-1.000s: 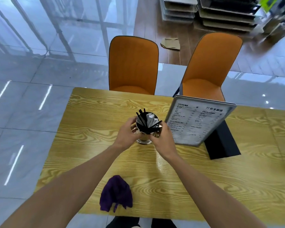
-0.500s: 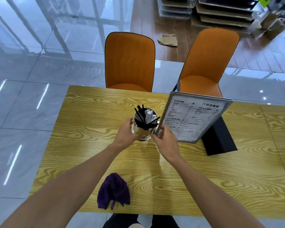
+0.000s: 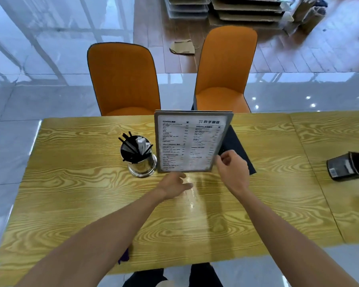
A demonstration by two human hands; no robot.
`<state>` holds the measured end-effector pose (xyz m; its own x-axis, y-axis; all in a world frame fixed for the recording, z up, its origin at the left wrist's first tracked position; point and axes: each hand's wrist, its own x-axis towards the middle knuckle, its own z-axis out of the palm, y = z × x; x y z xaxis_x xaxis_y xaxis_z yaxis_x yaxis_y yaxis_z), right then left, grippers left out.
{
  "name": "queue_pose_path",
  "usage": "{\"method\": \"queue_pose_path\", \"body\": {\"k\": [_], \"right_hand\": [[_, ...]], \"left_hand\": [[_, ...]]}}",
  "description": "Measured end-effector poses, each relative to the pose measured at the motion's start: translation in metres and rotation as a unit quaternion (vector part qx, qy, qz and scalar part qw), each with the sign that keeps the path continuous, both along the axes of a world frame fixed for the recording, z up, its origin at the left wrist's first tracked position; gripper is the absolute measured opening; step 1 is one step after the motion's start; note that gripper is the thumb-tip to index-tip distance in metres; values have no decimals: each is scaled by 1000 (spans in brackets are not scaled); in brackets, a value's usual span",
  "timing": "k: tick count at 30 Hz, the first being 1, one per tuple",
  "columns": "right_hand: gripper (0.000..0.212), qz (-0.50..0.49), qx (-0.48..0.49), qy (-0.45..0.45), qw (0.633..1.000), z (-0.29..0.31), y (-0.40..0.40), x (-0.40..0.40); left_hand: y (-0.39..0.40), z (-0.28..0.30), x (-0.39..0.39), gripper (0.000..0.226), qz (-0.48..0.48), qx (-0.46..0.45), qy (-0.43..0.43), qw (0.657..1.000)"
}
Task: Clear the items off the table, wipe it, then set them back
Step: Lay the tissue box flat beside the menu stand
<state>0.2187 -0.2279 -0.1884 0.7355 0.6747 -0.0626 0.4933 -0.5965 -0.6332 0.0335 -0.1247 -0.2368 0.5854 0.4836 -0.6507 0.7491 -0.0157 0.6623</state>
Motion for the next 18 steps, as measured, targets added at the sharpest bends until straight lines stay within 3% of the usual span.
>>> {"method": "queue_pose_path", "body": {"k": [3,5,9,12,18], "right_hand": [[19,-14,6,-23,1000,-2,-10,41],[30,-5,-27,-13,1000,-6,-13,66],[57,-15,-103,132,986,-16,-8,103],[40,-19,-108,268,957,-24,-5,119],[19,7,-106,367,924,-20,-4,140]], "left_hand": [[-19,13,45,65,24,19,-44,999],[-32,14,75,61,60,13,-66,996],[-52,16,120,62,173,-66,-87,979],[-62,11,142,59,226,-103,-98,964],[-79,-4,170,42,283,-115,-114,946]]}}
